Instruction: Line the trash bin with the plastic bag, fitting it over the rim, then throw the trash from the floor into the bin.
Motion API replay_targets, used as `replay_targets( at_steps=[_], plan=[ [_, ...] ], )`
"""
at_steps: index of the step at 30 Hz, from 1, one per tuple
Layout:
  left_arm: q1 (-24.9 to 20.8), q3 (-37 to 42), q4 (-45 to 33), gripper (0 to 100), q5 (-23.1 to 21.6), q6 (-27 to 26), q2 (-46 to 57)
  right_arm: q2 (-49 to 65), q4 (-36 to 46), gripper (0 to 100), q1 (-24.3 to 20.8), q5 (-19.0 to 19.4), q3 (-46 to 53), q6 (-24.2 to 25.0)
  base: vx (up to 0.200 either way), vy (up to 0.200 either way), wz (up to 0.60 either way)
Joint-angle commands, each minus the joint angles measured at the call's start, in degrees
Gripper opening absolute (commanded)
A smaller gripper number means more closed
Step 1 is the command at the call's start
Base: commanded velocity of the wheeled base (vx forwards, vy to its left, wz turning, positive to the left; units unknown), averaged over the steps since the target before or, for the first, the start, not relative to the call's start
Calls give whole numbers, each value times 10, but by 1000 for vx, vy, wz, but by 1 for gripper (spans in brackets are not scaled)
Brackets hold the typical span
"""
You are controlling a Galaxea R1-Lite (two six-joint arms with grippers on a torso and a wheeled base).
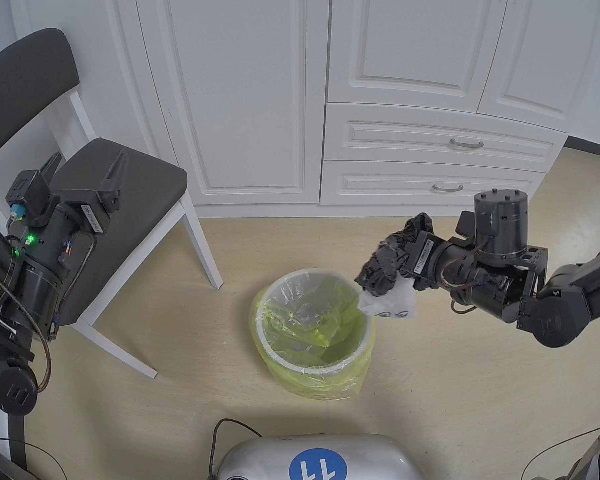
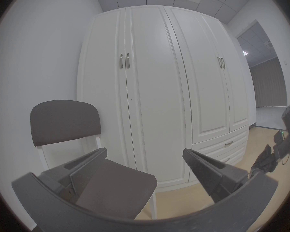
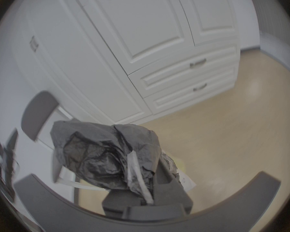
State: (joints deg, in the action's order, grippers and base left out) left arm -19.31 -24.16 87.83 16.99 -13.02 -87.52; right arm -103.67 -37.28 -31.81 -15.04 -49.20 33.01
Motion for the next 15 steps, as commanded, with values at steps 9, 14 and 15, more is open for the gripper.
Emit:
replay_targets(
  at_steps=[9,14,15],
  plan=[
    [-42,12,0,100,23,-68,83,-146,4,0,-36,128,-141,187,0,0,0],
    [-50,12,0,100,22,-79,84,-234,-65,0,-35,148,-137,184,0,0,0],
    [-50,10,0,100,22,-79,82,-252,-70,0,-34,152,-141,182,0,0,0]
  ],
)
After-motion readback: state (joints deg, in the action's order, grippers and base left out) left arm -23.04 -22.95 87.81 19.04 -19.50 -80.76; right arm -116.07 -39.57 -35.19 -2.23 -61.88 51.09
